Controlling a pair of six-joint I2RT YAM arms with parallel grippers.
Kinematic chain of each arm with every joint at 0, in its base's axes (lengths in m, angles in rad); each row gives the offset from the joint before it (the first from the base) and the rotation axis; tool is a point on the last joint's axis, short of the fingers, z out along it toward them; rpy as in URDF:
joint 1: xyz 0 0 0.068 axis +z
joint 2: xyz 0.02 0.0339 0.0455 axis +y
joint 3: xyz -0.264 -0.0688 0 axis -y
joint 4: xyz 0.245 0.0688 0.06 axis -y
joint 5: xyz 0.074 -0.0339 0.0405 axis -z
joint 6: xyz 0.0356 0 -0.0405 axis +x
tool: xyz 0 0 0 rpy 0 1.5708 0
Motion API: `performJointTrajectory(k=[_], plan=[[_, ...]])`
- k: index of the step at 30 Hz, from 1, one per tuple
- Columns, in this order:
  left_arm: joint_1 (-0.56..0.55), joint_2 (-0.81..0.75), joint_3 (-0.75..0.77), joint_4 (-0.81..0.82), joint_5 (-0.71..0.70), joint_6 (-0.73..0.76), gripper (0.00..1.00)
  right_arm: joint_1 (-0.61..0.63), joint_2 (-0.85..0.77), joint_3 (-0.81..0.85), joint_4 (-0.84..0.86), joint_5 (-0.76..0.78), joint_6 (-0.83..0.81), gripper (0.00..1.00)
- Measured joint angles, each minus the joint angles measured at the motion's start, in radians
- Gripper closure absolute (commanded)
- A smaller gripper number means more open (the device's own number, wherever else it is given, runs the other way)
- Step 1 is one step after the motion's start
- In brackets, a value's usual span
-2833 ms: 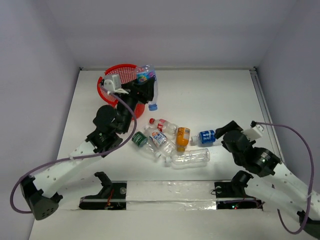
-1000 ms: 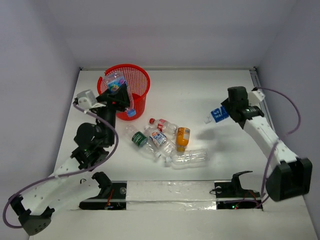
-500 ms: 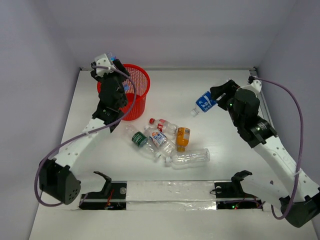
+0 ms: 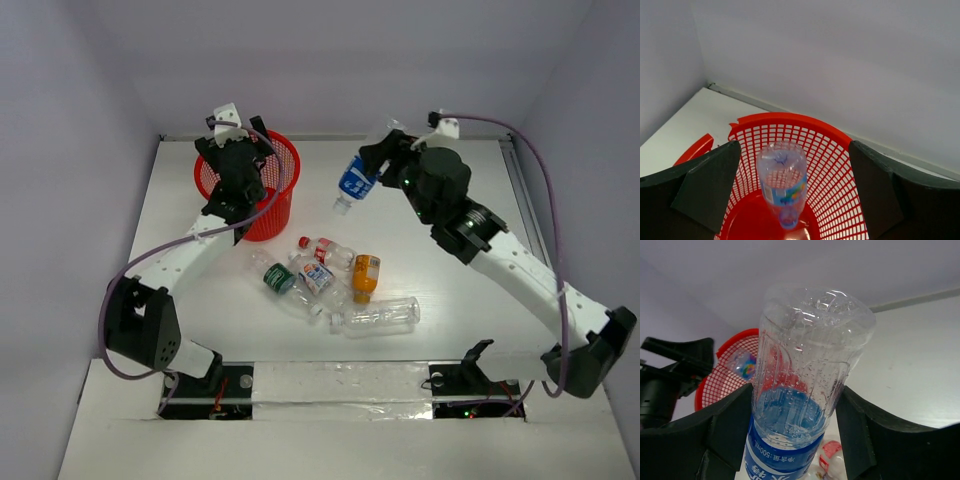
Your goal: Put the plastic bottles in the bin
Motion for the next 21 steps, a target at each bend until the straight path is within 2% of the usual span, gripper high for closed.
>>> performJointTrajectory(k=[3,7,12,13,17,21], plan=[[0.007,-0.004,0.011,-0.049,0.039,-0.049,0.13,0.037,0.115,0.105,0.03,-0.007,-0.058,0.49],[0.016,-0.084,0.004,-0.125,0.123,-0.145,0.21,0.068,0.272,0.263,0.069,-0.027,-0.135,0.48],[0.015,-0.408,-0.157,-0.142,0.212,-0.276,0.34,0.087,0.438,0.428,0.123,-0.069,-0.219,0.48],[0.015,-0.482,-0.198,-0.142,0.218,-0.297,0.43,0.091,0.467,0.46,0.129,-0.077,-0.235,0.47],[0.02,-0.72,-0.356,-0.188,0.237,-0.387,0.59,0.108,0.635,0.643,0.149,-0.103,-0.316,0.46],[0.02,-0.859,-0.474,-0.31,0.276,-0.46,0.62,0.131,0.806,0.832,0.14,-0.11,-0.397,0.45]])
